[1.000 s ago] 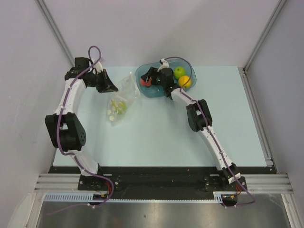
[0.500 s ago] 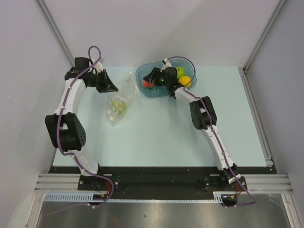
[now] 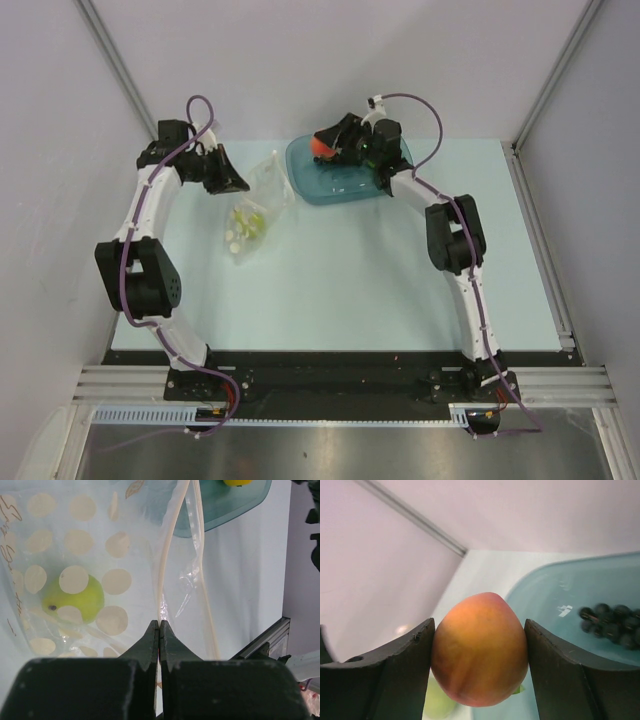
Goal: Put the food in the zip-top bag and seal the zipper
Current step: Pick up the fake fruit from the bin, then place the fake fruit in the zipper food storage bag.
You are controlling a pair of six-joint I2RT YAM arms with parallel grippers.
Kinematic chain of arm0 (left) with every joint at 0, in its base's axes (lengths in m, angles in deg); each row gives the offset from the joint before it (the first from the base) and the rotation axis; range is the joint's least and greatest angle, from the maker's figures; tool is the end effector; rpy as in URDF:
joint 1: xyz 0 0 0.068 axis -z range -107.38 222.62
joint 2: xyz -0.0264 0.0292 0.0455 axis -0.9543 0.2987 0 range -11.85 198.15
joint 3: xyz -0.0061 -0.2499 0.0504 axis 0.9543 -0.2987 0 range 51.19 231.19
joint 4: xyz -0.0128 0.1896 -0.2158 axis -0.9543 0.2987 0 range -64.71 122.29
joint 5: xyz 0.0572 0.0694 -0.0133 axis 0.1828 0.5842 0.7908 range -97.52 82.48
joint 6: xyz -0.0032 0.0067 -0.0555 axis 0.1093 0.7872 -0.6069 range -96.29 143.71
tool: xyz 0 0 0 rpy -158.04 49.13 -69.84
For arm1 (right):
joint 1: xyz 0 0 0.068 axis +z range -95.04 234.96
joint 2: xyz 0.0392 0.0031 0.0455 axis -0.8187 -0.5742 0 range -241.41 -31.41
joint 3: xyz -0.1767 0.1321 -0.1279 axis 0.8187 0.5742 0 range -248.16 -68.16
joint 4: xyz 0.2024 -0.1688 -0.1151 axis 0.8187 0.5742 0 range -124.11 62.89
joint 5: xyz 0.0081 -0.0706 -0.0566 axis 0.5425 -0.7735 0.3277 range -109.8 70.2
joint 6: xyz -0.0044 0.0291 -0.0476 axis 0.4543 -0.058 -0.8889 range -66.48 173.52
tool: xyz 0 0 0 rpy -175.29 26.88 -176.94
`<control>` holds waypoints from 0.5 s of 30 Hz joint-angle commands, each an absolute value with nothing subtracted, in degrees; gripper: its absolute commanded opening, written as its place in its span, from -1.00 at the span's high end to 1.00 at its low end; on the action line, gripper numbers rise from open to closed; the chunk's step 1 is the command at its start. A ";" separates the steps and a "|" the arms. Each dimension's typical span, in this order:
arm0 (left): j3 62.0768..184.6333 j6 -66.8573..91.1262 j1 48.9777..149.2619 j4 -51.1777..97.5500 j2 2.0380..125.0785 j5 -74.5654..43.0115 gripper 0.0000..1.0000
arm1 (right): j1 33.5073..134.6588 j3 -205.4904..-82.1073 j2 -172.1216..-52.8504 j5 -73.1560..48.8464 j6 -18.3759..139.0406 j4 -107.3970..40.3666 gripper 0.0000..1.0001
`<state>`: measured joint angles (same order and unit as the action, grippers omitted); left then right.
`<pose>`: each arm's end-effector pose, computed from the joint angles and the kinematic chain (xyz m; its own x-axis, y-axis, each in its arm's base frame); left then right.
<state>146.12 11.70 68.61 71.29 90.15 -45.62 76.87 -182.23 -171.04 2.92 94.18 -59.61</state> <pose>0.4123 0.0051 0.2962 -0.8454 -0.2234 -0.4851 0.1421 0.7815 -0.6075 0.5405 0.2335 0.2088 -0.4586 0.4634 -0.7583 -0.5322 0.5401 0.6519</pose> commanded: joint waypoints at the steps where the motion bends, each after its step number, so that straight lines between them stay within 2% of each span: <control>1: 146.11 11.15 69.19 69.15 87.29 -46.98 0.99 | 79.30 -177.78 -160.98 8.67 97.81 -70.05 0.23; 7: 146.37 10.71 69.28 68.71 86.85 -46.98 0.99 | 83.95 -170.22 -155.43 10.79 100.71 -73.03 0.17; 15: 145.58 10.88 69.28 68.71 85.71 -46.80 0.99 | 88.79 -165.20 -155.51 12.90 96.94 -73.05 0.15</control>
